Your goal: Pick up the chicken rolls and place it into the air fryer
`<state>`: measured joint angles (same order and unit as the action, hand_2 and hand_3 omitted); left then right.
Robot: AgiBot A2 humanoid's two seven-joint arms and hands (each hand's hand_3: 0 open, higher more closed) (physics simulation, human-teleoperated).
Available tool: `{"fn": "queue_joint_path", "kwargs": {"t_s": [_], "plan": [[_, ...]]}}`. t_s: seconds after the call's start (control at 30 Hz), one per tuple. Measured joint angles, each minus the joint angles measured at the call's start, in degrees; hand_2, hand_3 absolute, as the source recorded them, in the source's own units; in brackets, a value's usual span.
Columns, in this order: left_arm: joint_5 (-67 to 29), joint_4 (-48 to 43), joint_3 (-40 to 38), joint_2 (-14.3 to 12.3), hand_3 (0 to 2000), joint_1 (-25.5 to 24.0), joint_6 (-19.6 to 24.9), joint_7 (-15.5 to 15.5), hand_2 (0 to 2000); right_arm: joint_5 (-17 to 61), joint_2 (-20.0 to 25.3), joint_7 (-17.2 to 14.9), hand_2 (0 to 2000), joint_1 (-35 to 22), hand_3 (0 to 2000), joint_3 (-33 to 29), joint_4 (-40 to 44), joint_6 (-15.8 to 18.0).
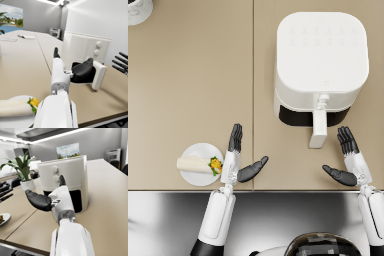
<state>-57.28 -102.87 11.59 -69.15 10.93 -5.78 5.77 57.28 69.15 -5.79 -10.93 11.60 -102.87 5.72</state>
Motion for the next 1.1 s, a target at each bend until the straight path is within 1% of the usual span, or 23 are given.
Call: {"fn": "queue_joint_path", "kwargs": {"t_s": [0.8,0.83,0.9,0.97,1.07,1.1], "plan": [[0.0,0.0,0.0,0.0,0,0.0,0.0,0.0,0,0.0,0.0,0.0,0,0.0,0,0.0,0.0,0.0],[0.0,0.3,0.5,-0.1,0,-0.1,1.6,-1.6,0,0.0,0.1,1.6,0,0.1,0,0.5,0.3,-1.6],[0.0,0.5,0.5,-0.4,0,-0.3,3.6,-3.6,0,0.0,0.5,3.7,0,0.0,0,1.3,0.7,-3.6],[0.0,-0.3,-1.1,-0.7,0,-0.6,4.7,-4.7,0,0.0,1.1,4.7,0,-0.2,0,1.3,0.6,-4.6],[0.0,-1.8,-4.5,-0.8,0,-1.5,5.4,-5.4,0,0.0,1.9,5.4,0,-0.7,0,0.8,1.3,-5.3],[0.0,-2.3,-5.6,-0.9,0,-1.9,5.5,-5.5,0,2.5,2.2,5.5,0,-0.9,0,0.7,1.4,-5.4]]}}
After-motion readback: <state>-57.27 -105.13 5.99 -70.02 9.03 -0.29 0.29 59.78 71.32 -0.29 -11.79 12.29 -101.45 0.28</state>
